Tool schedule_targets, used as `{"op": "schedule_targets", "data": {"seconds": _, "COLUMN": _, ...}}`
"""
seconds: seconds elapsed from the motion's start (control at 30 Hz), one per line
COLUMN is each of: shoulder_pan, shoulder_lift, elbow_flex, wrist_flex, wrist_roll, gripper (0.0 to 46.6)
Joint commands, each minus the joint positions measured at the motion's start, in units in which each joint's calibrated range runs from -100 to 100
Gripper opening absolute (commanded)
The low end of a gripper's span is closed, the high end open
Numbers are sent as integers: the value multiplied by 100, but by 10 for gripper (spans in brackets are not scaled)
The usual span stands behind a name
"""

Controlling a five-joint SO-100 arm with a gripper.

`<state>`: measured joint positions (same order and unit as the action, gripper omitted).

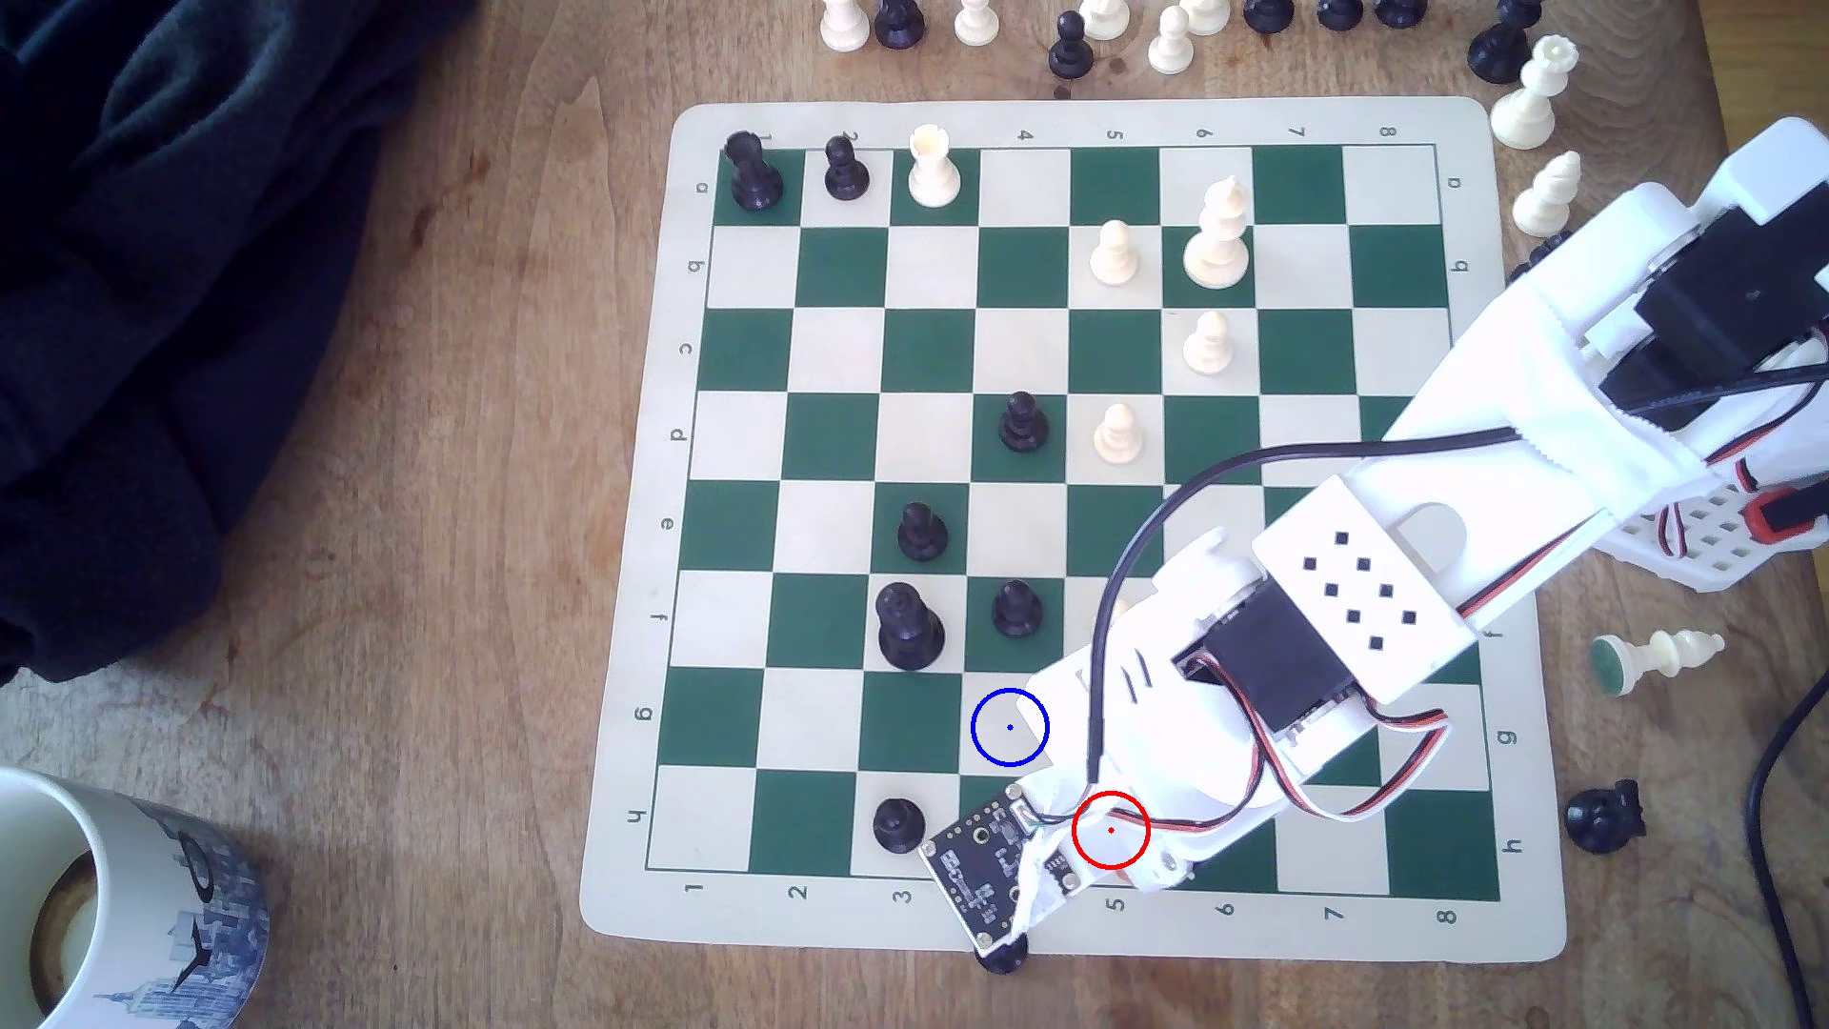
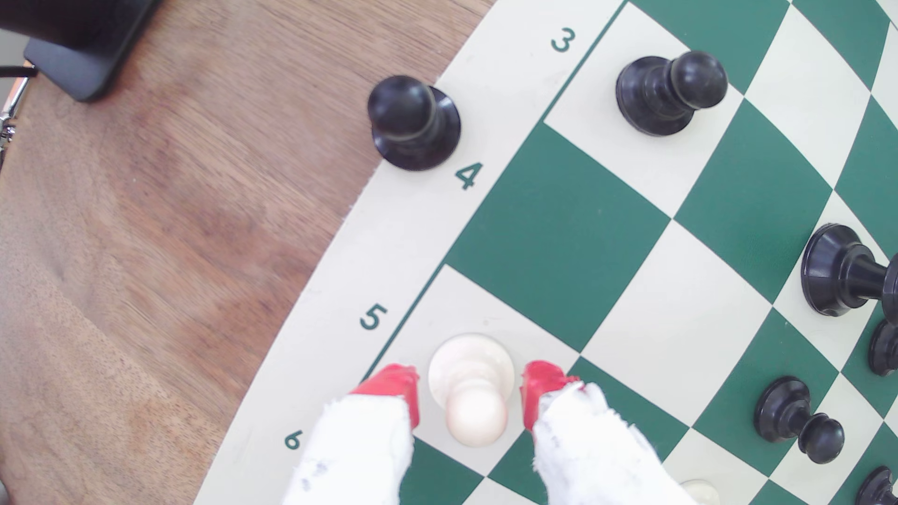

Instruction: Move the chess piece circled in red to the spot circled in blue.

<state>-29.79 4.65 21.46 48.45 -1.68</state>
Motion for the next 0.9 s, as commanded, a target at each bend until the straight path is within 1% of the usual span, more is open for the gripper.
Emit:
{"op": "schedule_targets", "data": {"seconds": 0.0, "shoulder_pan": 3, "shoulder_lift": -108, "elbow_flex": -433, "wrist_flex": 45, "wrist_roll": 24, "gripper": 110}}
{"op": "schedule_targets", "data": {"seconds": 0.03, "shoulder_pan": -5, "shoulder_lift": -108, "elbow_flex": -433, "wrist_flex": 53, "wrist_roll": 24, "gripper": 100}}
{"op": "schedule_targets", "data": {"seconds": 0.1, "shoulder_pan": -12, "shoulder_lift": -125, "elbow_flex": -433, "wrist_flex": 61, "wrist_roll": 24, "gripper": 49}}
{"op": "schedule_targets", "data": {"seconds": 0.13, "shoulder_pan": -12, "shoulder_lift": -134, "elbow_flex": -442, "wrist_flex": 61, "wrist_roll": 24, "gripper": 42}}
{"op": "schedule_targets", "data": {"seconds": 0.43, "shoulder_pan": -67, "shoulder_lift": -278, "elbow_flex": -487, "wrist_flex": 184, "wrist_roll": 24, "gripper": 32}}
{"op": "schedule_targets", "data": {"seconds": 0.5, "shoulder_pan": -106, "shoulder_lift": -397, "elbow_flex": -641, "wrist_flex": 274, "wrist_roll": -5, "gripper": 21}}
{"op": "schedule_targets", "data": {"seconds": 0.6, "shoulder_pan": -114, "shoulder_lift": -474, "elbow_flex": -868, "wrist_flex": 528, "wrist_roll": 5, "gripper": 21}}
{"op": "schedule_targets", "data": {"seconds": 0.77, "shoulder_pan": -28, "shoulder_lift": -516, "elbow_flex": -1358, "wrist_flex": 938, "wrist_roll": -20, "gripper": 19}}
{"op": "schedule_targets", "data": {"seconds": 0.87, "shoulder_pan": 175, "shoulder_lift": -575, "elbow_flex": -1430, "wrist_flex": 938, "wrist_roll": -20, "gripper": 19}}
